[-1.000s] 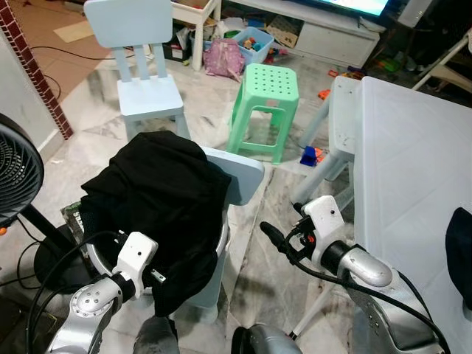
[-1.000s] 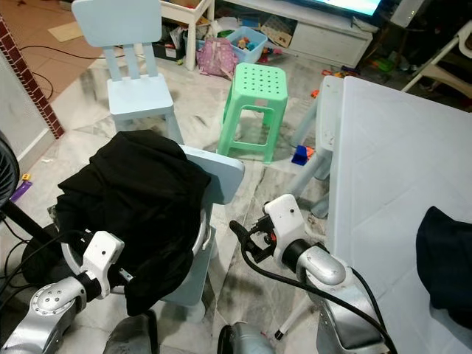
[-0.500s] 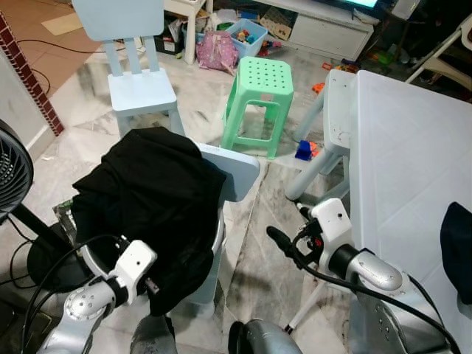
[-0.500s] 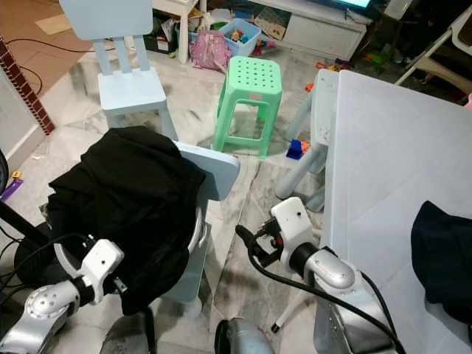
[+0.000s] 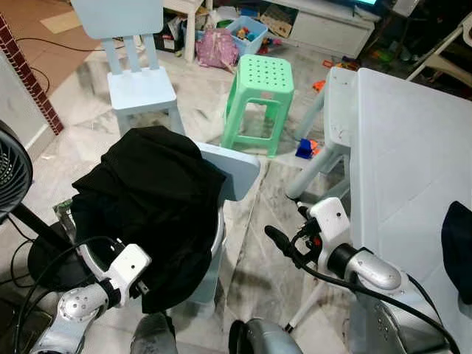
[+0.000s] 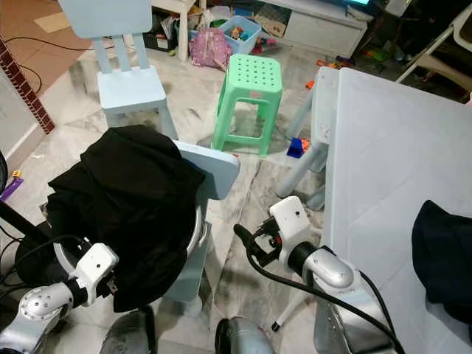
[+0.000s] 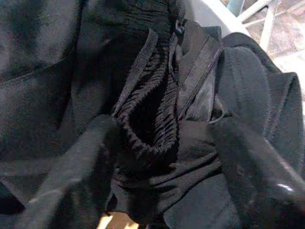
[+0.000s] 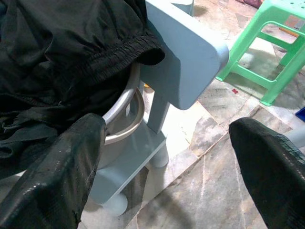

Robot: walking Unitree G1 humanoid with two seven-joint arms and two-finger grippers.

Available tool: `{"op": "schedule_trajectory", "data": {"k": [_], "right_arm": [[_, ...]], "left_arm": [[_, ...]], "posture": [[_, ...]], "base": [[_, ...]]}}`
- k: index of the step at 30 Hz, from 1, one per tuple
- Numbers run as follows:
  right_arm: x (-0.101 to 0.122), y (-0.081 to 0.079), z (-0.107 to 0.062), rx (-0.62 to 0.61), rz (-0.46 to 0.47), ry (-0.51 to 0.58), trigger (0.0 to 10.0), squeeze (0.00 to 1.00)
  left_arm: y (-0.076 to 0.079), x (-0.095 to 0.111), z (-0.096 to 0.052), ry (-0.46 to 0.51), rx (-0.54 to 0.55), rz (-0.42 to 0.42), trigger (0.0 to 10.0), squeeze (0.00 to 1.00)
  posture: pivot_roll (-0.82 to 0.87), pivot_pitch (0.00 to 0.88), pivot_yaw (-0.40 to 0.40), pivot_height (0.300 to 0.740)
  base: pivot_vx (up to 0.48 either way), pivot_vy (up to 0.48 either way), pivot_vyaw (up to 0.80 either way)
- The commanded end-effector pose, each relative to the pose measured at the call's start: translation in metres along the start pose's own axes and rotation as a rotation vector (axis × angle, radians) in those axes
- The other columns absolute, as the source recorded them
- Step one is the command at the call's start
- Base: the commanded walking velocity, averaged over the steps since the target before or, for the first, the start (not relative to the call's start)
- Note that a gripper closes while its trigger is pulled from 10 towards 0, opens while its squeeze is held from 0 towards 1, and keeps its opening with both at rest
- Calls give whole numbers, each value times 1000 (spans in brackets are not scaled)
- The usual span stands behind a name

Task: Hang hanger

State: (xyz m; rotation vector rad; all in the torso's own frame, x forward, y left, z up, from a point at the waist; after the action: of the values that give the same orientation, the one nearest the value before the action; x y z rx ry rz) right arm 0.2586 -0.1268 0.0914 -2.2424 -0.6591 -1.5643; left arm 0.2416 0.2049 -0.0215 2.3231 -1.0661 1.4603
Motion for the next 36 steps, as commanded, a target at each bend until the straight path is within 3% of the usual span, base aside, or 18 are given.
{"op": "schedule_trajectory", "data": {"k": [1,19,25,27,33,36], "right_arm": [[0,2,-1,-7,-1,-7,10000,0],[1,1,6,8,3,-2,10000,0],[2,1,9,4,3,8,10000,0],[3,1,10,0,6,12,10000,0],[3,0,14,-1,10,18,10000,0],[3,1,16,-10,12,27,10000,0]], "left_arm": [[1,-5,-2,-19,-1,7,0,0],[-9,3,3,32,45,-40,0,0],[-16,5,0,50,93,-89,0,0],[-20,11,-1,84,129,-151,0,0],[-17,23,-3,136,146,-164,0,0],[-22,48,-7,226,239,-140,0,0]], "posture": [[-74,185,-144,740],[-53,155,-135,740],[-41,143,-129,740],[-31,139,-126,740],[-12,132,-118,740],[0,129,-115,740]], "base": [[0,0,0],[0,0,0],[0,0,0],[0,0,0],[0,0,0],[0,0,0]]}}
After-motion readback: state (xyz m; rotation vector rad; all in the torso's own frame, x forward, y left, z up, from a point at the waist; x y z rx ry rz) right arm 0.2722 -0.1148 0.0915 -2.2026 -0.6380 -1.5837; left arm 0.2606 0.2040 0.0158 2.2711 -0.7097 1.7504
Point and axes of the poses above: a point about 5 cm out from each wrist's last joint towards the gripper, its own z axis pointing out of the wrist towards the gripper, its own x axis along the axis of the wrist's last joint, y = z × x, the point moved 4 cm from there along z, pointing out of the wrist towards the gripper, and after that the axes turned 1 degree about z, right-handed, at the moved point
